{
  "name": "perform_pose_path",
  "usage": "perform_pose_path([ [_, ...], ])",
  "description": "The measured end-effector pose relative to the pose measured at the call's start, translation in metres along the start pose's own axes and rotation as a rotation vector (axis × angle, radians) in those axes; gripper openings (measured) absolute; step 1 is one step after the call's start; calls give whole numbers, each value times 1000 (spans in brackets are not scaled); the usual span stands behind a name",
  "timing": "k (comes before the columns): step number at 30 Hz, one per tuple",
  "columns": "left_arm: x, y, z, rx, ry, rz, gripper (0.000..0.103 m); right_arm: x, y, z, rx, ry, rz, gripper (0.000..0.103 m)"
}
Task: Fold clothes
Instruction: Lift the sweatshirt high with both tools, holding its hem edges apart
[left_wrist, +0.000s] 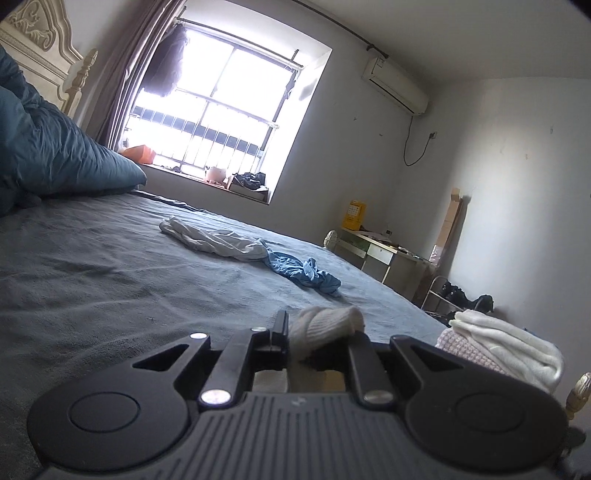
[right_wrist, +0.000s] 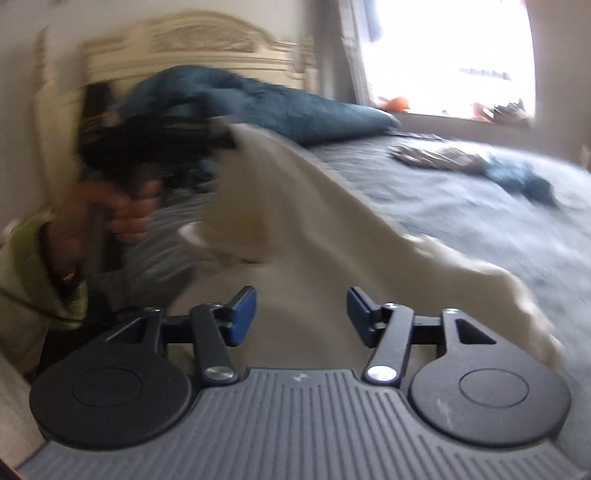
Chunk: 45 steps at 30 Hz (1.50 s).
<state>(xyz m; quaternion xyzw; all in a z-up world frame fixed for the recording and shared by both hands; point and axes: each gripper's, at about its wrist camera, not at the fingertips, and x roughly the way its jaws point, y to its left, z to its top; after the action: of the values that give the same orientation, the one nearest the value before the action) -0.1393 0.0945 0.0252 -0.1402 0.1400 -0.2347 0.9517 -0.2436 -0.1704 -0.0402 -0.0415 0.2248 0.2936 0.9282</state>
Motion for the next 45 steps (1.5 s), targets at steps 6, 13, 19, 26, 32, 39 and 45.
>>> perform_pose_path([
  [6,4,6,-9,6,29,13,29,30,16,-15,-103,114,-158,31],
  [13,8,8,-30,80,123,18,61,-4,-13,2,-10,5,-272,6],
  [19,4,-3,-54,176,203,35,76,-15,-26,9,-25,-55,-377,5],
  [26,-8,-38,-70,415,149,95,77,-33,-45,16,-23,-141,-465,4],
  [32,9,-59,-70,526,180,104,18,-48,-54,25,-78,-207,-523,3],
  [39,1,-95,7,686,26,175,12,-65,-61,69,-218,-316,-607,3],
  [45,-47,-133,84,732,-177,198,12,-111,-41,117,-326,-516,-658,3],
])
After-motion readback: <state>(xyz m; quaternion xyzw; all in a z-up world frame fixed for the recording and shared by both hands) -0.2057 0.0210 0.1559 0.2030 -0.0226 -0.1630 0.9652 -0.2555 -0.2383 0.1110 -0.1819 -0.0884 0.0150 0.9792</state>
